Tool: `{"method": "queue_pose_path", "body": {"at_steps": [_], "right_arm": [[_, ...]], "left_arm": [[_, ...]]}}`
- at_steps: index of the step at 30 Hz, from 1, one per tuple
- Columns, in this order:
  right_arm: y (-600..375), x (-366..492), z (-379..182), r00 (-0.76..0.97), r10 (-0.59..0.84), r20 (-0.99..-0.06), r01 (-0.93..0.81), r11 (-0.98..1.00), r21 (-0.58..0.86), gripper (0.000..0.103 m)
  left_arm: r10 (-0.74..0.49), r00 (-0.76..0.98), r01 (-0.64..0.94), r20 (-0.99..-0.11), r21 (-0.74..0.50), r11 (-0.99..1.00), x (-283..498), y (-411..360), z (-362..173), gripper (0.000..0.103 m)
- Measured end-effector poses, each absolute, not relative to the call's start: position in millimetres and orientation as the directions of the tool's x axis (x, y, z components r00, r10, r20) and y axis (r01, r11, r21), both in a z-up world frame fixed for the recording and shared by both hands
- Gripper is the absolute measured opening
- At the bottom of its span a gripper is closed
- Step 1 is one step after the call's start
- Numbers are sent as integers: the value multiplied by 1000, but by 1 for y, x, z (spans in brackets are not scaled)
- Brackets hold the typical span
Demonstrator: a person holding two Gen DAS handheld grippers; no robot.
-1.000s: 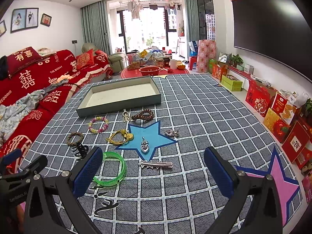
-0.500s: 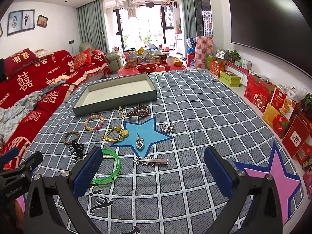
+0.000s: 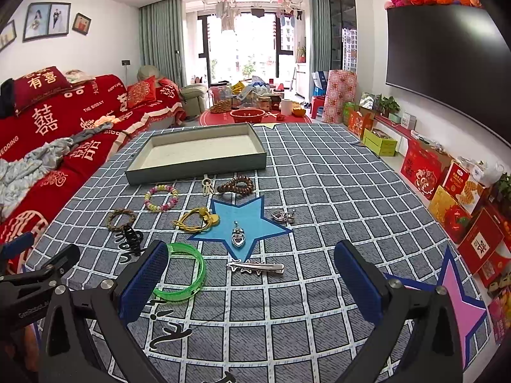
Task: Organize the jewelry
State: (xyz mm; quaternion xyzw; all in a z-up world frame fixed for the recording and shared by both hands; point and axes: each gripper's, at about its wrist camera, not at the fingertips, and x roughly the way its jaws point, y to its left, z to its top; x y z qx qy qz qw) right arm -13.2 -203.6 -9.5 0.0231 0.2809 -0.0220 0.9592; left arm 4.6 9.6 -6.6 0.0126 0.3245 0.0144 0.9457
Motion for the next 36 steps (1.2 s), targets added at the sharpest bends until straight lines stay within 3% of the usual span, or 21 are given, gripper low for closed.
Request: {"method": "queue_pose_path", "body": {"at_steps": [23,36], "right_arm": [[-195,-14,-10,841,-3,-541,41,998,58,103],[-198,-10,-13,793,-29,-609,48,999,14,103]], "left_arm": [[50,790,-20,-610,56,998,1,7,-7,103],[42,783,-11,-621,54,998,2,5,-11,103]]}}
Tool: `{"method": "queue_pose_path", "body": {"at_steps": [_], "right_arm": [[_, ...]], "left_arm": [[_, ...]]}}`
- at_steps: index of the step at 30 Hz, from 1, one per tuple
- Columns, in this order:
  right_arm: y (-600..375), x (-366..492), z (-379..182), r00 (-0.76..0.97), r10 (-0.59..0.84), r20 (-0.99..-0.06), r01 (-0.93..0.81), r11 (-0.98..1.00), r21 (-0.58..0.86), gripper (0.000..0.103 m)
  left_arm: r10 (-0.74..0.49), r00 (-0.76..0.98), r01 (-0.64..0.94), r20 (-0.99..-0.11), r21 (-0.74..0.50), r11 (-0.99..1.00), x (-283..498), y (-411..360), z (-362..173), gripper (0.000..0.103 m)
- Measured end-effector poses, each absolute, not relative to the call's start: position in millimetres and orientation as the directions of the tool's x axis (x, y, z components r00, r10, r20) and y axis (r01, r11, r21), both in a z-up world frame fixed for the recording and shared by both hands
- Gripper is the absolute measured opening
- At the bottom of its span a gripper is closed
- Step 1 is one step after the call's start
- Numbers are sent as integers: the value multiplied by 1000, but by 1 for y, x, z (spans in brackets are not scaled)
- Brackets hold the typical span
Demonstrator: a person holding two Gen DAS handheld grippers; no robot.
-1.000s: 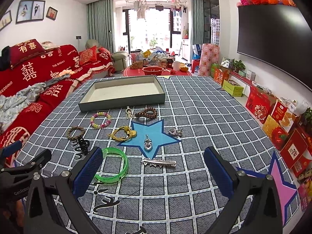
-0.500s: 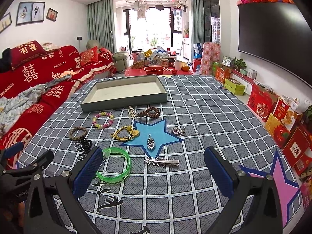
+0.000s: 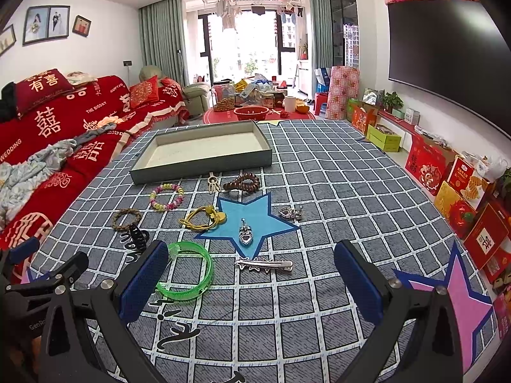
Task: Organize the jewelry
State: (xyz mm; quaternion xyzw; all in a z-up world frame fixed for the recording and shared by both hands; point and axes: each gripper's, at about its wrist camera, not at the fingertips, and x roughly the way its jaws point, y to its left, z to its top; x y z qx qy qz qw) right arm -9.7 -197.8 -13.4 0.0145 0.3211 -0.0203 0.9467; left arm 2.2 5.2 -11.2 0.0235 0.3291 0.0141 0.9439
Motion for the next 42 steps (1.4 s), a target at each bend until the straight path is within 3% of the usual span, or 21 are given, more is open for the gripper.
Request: {"method": "queue_pose_path", "body": {"at_steps": [12,23,35,42], "right_arm": [[-206,3,-21,763,-11,-647,45,998,37,103],[-242,30,-49,643,0,-766,58,997,49,103],[-230,71,-75,546,30,-837,-155,986,-66,102],[-217,84,-86,501,92,-861,-335,938,-94,92]], "left_arm": [[26,748,12,-663,53,999,15,9,-18,103],[-118,631,146,-767,-32,989,62,16,-23,103],[-193,522,186,-831,-110,976,100,-17,-51,103],[-166,508,181,-845,-84,980,108,-31,-59,89]]}}
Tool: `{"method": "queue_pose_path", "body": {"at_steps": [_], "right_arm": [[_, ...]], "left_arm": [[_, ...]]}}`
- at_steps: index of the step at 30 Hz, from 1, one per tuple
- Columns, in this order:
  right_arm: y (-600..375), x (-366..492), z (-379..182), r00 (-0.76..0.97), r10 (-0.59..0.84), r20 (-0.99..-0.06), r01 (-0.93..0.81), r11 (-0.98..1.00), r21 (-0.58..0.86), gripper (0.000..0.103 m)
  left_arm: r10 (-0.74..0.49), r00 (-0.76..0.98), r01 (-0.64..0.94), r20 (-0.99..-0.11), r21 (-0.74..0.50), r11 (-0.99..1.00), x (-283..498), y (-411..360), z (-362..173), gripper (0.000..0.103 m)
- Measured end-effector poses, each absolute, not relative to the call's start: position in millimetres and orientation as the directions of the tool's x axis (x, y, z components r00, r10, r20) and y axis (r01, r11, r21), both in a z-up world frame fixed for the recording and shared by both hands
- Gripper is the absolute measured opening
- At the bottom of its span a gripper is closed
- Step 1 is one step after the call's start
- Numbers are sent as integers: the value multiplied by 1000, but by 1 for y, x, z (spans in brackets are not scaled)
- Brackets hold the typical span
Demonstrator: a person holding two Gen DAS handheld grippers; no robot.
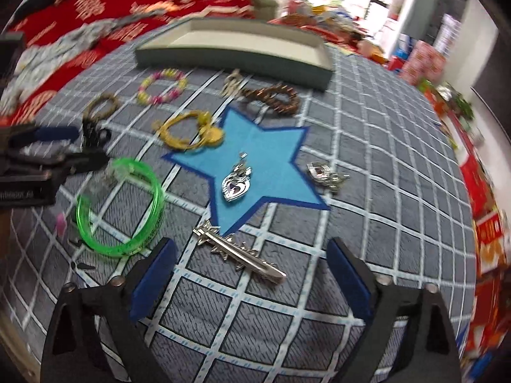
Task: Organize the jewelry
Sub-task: 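Grasp the black hair claw with the left tool while the right tool grasps the silver hairpin, then carry both items into the white tray and open both tools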
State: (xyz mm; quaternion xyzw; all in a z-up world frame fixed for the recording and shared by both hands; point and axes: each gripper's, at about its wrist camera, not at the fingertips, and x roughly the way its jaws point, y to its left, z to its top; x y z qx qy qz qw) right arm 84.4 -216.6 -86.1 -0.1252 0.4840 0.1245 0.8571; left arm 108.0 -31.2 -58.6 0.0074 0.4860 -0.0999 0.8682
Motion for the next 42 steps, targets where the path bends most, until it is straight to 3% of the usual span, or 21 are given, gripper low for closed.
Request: {"method": "queue_pose_path", "body": {"at_steps": [1,3,4,5,7,8,9,13,28,36,42], "right_arm": [[-216,86,-87,492,98,-865,-342,936,-89,90],[-217,86,-85,467,143,-872,-361,932,-40,74],[-217,85,-85,462,152,-874,-362,932,-30,72],[-216,83,-84,462,152,-874,-362,932,-29,66],[-215,78,-81,461,159,-873,-361,932,-21,40],[-215,77,-80,463,152,-873,-353,935,-24,20],[-215,76,-80,463,142,-875,-342,939,-29,16],[-221,71,-78,477,121,-870,-300,953,-32,15],[-256,103,-29,536,298,-789,-153,954,257,13],[-248,172,15,575,354,-738,-147,932,332,13],[-239,243,25,571,332,-751,-131,940,315,12]], "left_arm": [[-160,514,181,-843,-76,980,108,-33,-58,81],[-148,522,186,-840,-57,981,108,-37,-58,67],[-148,528,192,-836,-53,980,108,-38,-57,51],[-156,530,201,-833,-55,978,108,-39,-56,46],[-175,530,204,-830,-76,976,108,-36,-56,45],[-188,531,204,-826,-91,975,107,-34,-55,45],[-200,531,205,-824,-104,973,107,-32,-55,45],[-223,538,205,-813,-130,970,103,-24,-48,45],[-282,597,236,-751,-172,956,117,0,15,45],[-280,653,236,-704,-162,958,187,5,63,46],[-220,658,206,-720,-109,972,257,3,58,45]]}}
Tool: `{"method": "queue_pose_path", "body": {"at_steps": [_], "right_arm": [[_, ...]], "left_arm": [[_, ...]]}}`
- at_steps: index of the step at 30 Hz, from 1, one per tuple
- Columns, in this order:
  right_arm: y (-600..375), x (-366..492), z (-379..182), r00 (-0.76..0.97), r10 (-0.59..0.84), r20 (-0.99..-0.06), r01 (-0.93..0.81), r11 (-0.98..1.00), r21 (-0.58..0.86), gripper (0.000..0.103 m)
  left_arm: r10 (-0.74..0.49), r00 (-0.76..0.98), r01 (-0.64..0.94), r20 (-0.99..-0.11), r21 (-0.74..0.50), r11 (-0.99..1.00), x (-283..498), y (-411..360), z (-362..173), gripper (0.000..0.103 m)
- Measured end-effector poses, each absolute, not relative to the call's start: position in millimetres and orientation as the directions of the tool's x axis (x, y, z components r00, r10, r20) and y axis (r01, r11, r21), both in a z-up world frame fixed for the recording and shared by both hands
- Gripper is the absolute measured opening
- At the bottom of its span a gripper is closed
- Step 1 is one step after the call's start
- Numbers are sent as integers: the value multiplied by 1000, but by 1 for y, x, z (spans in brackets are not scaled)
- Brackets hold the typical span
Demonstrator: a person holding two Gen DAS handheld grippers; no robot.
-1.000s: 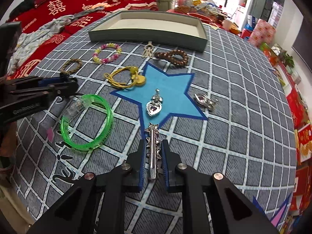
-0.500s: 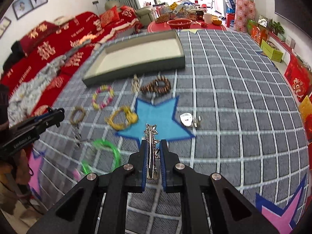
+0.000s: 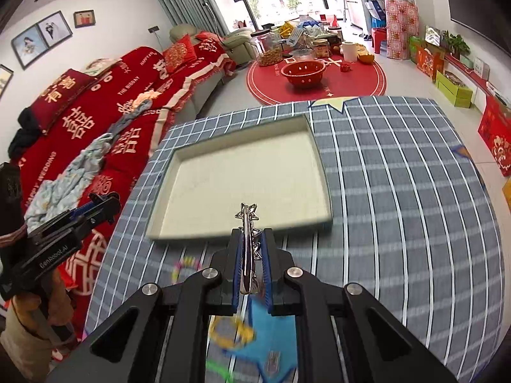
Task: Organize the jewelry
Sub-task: 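Carry both items into the white tray and open both tools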
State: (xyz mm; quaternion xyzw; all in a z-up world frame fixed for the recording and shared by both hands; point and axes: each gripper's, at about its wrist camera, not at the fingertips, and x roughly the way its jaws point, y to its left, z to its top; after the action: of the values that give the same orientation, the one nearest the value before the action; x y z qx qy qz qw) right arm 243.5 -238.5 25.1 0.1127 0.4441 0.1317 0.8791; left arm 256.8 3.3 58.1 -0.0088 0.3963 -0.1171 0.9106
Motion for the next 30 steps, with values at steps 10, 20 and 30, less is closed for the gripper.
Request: {"method": "queue_pose_path", "body": {"at_steps": [10,20,30], "right_arm": [[-232,340,-24,516,279,-810,-56,954,293,12],[-231,377,-74,457,211,-864,-4,972,235,12],[-222,372,-76,457,173,-872,-6,981,192,15]], "left_arm": [[-127,592,133,-796,-59,989,340,0,-9,46],[-73,543,165,-837,21,986,361,-21,-49,46],[-3,546,169,-838,107,980,361,-31,-52,67]]}}
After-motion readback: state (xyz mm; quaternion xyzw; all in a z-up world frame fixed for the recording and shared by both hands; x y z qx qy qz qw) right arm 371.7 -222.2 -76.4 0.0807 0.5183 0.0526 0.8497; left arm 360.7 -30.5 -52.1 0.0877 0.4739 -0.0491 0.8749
